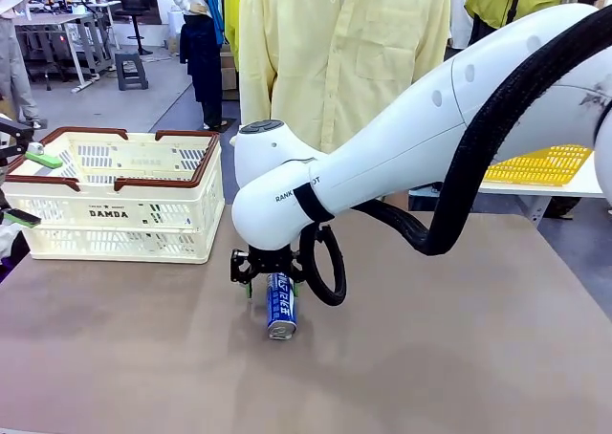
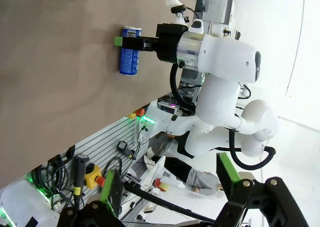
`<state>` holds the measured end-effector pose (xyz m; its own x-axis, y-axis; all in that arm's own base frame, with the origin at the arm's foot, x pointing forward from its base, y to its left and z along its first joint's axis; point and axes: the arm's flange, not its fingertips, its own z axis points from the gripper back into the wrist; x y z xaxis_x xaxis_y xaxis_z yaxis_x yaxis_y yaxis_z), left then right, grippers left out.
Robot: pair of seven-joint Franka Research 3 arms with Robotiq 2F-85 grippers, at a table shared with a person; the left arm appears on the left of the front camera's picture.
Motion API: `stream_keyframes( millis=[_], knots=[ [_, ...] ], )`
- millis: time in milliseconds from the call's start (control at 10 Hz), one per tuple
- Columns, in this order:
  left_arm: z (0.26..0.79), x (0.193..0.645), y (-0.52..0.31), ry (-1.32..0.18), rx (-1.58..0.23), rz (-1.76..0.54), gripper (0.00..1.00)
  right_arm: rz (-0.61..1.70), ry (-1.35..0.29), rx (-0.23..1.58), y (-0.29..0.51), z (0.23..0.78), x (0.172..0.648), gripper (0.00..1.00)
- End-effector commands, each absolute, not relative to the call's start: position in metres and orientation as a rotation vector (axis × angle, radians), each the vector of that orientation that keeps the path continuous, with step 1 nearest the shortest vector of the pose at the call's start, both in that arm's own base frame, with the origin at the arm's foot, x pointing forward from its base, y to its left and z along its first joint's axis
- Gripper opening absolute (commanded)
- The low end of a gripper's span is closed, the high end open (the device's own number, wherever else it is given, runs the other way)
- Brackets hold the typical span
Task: Place the drinks into the Shopping basket.
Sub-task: Pick up one drink and place it into the Shopping basket.
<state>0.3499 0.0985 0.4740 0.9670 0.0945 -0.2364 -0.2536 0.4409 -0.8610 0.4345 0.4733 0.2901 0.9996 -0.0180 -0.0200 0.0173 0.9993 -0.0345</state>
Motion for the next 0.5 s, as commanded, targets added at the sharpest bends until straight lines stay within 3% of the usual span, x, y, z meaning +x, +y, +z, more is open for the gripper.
stream_keyframes(
  millis=[0, 400],
  knots=[
    [0.4758, 0.3489, 0.0972, 0.159, -1.120, 0.225, 1.00, -0.034, 0.023, 0.005, 0.4581, 0.2999, 0.4266, 1.00],
    [0.4758, 0.3489, 0.0972, 0.159, -1.120, 0.225, 1.00, -0.033, 0.013, 0.018, 0.4499, 0.3079, 0.4222, 1.00]
  ],
)
